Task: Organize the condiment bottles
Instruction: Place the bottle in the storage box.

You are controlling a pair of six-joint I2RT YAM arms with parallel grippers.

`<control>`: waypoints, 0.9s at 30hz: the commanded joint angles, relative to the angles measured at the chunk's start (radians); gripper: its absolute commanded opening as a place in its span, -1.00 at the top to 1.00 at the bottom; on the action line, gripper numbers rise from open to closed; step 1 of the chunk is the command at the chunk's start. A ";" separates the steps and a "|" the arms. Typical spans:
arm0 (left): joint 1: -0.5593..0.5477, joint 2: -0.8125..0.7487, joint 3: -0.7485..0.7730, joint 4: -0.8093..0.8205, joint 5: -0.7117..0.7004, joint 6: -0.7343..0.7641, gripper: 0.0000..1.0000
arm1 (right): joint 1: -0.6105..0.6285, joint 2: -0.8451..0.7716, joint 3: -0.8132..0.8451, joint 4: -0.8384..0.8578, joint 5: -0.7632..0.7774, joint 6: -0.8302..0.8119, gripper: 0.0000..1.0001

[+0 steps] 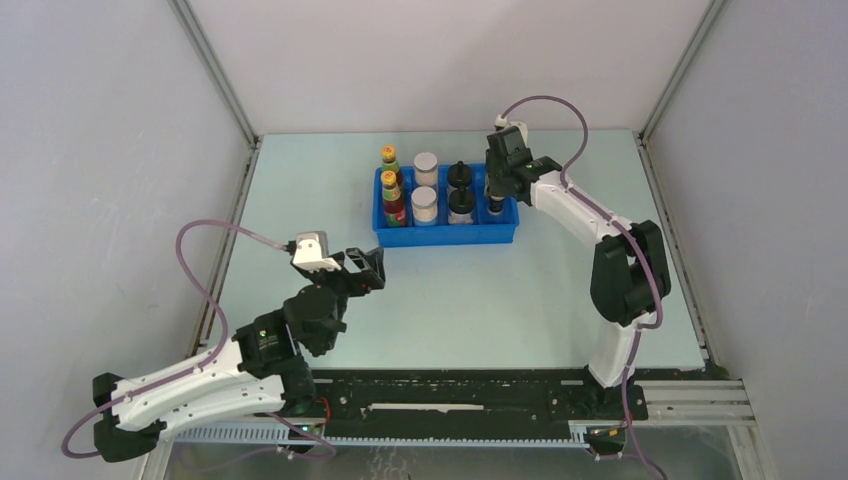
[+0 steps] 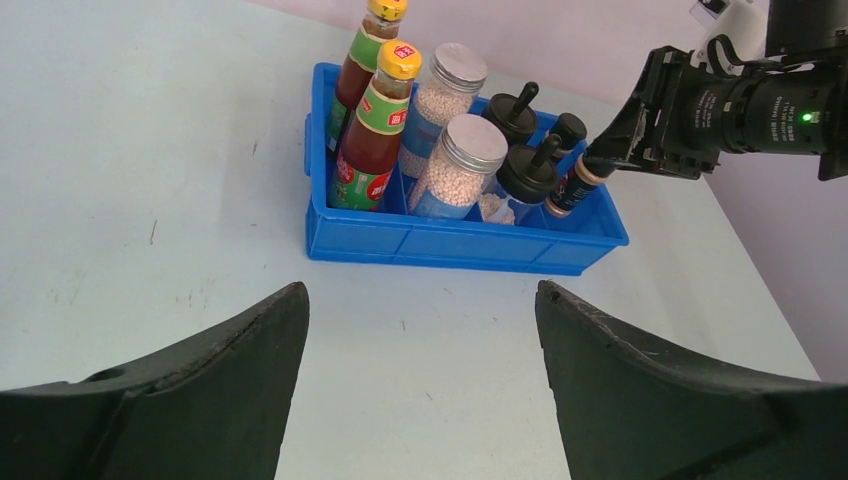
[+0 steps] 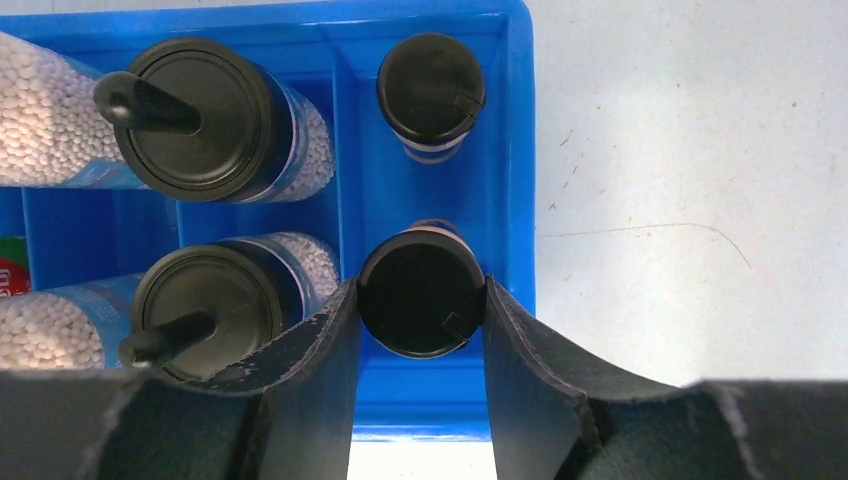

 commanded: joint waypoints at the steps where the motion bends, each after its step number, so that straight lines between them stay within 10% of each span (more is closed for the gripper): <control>1: -0.007 0.009 -0.021 0.013 -0.030 0.017 -0.76 | -0.011 0.016 0.046 0.055 -0.020 -0.010 1.00; 27: -0.007 0.028 -0.015 0.014 -0.032 0.017 -0.76 | -0.029 0.072 0.027 0.071 -0.045 0.000 1.00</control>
